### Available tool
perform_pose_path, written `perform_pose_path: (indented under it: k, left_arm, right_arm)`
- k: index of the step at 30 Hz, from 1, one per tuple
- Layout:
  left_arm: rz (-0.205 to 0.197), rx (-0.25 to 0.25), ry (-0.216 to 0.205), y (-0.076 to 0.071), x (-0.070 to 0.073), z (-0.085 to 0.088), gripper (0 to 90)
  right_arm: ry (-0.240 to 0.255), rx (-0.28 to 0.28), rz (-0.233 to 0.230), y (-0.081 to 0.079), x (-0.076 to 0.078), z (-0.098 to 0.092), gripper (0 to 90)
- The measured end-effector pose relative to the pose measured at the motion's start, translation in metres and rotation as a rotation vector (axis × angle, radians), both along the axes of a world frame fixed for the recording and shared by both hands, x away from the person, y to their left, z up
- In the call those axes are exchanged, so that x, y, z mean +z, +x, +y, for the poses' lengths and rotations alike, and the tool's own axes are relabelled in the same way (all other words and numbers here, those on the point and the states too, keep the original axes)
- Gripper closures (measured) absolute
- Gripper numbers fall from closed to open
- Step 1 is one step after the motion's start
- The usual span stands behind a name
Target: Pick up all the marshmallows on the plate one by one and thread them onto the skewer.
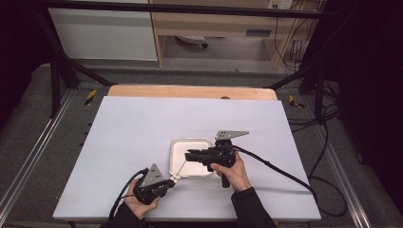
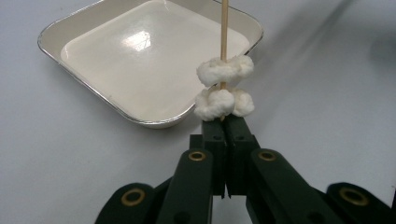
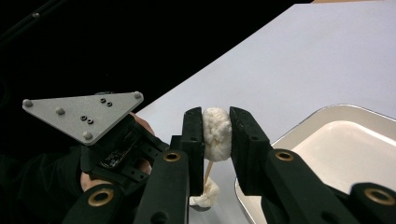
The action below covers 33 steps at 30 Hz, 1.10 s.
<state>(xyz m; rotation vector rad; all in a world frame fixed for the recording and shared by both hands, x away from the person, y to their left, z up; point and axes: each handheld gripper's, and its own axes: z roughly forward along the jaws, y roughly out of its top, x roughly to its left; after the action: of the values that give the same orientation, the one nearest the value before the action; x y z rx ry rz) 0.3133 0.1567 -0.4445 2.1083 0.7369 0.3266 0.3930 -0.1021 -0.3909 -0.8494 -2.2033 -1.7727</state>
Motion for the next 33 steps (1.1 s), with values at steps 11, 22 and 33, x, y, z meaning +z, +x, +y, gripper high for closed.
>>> perform_pose_path:
  k: [11, 22, 33]
  left_arm:
    - [0.014, -0.002, -0.010, 0.000, -0.001, -0.001, 88.8]
    - [0.022, -0.005, -0.007, 0.000, -0.002, -0.002, 88.7]
    - [0.021, -0.006, -0.004, 0.000, -0.002, -0.002, 88.7]
  right_arm:
    - [-0.003, -0.005, -0.015, -0.004, -0.006, 0.004, 77.8]
    - [-0.016, -0.001, -0.021, -0.008, -0.009, 0.006, 78.8]
    - [-0.016, 0.009, -0.017, -0.010, -0.011, 0.007, 79.5]
